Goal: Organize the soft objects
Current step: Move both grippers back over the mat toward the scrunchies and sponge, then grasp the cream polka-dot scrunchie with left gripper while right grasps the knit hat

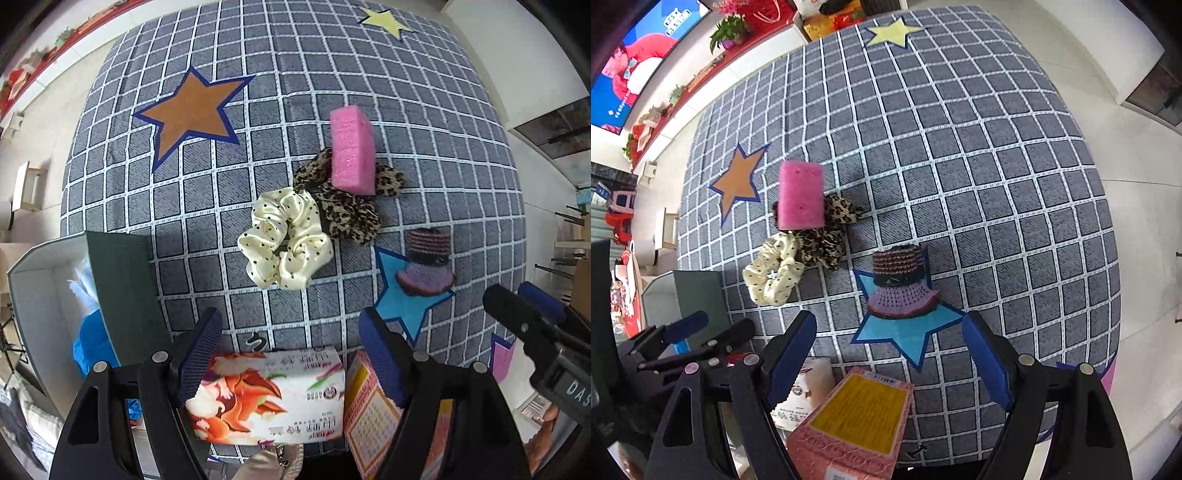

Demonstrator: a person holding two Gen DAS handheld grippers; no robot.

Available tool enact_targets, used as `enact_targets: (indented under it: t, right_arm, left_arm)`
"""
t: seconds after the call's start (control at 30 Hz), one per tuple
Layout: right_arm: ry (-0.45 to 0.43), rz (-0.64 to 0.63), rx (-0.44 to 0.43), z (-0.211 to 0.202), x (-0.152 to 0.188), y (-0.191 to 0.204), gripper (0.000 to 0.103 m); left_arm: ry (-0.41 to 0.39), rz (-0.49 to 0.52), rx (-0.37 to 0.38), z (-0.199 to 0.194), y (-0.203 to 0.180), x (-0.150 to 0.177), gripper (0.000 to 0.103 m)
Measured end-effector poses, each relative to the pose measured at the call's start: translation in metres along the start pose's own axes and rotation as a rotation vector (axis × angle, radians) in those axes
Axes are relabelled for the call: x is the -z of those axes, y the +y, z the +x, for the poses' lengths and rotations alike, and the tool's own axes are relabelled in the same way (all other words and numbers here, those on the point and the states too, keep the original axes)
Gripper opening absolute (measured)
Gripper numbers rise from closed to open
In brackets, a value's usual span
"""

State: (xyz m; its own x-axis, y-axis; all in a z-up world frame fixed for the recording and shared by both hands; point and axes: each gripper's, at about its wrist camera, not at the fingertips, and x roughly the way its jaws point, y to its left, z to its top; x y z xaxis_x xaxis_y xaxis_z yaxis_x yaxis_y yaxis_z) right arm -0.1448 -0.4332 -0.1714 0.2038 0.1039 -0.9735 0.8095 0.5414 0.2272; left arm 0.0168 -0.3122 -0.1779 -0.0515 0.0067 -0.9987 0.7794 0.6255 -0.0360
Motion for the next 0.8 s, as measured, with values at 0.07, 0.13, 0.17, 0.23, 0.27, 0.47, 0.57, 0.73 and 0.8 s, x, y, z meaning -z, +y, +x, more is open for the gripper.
enact_targets:
  t: [0.07, 0.13, 0.17, 0.23, 0.27, 0.47, 0.57, 0.73, 0.8]
  right_arm:
    - [0.017, -0.004, 0.003, 0.008, -0.004, 0.0, 0.082]
    - [0.041, -0.009, 0.01, 0.019, -0.009, -0.001, 0.082]
    - [0.049, -0.01, 0.01, 0.022, -0.011, -0.001, 0.082]
    - [0.071, -0.017, 0.014, 0.033, -0.016, -0.002, 0.082]
    - [0.079, -0.021, 0.017, 0.037, -0.018, -0.002, 0.082]
    - [0.133, -0.064, 0.026, 0.064, -0.026, -0.001, 0.082]
    - [0.152, -0.091, 0.044, 0.078, -0.03, 0.0, 0.082]
    - [0.161, -0.073, 0.041, 0.092, -0.037, -0.005, 0.082]
    - [0.172, -0.075, 0.041, 0.099, -0.039, -0.005, 0.082]
  left_arm:
    - [0.014, -0.01, -0.004, 0.007, 0.002, -0.006, 0.079]
    - [0.032, -0.017, -0.006, 0.015, 0.003, -0.013, 0.079]
    - [0.04, -0.019, -0.007, 0.019, 0.003, -0.016, 0.079]
    - [0.056, -0.019, -0.012, 0.027, 0.003, -0.023, 0.079]
    - [0.064, -0.018, -0.015, 0.031, 0.003, -0.025, 0.079]
    - [0.101, 0.003, -0.03, 0.056, -0.003, -0.038, 0.079]
    - [0.116, 0.006, -0.044, 0.07, -0.005, -0.042, 0.079]
    - [0.135, 0.009, -0.079, 0.095, -0.004, -0.046, 0.079]
    - [0.143, 0.006, -0.083, 0.103, -0.004, -0.049, 0.079]
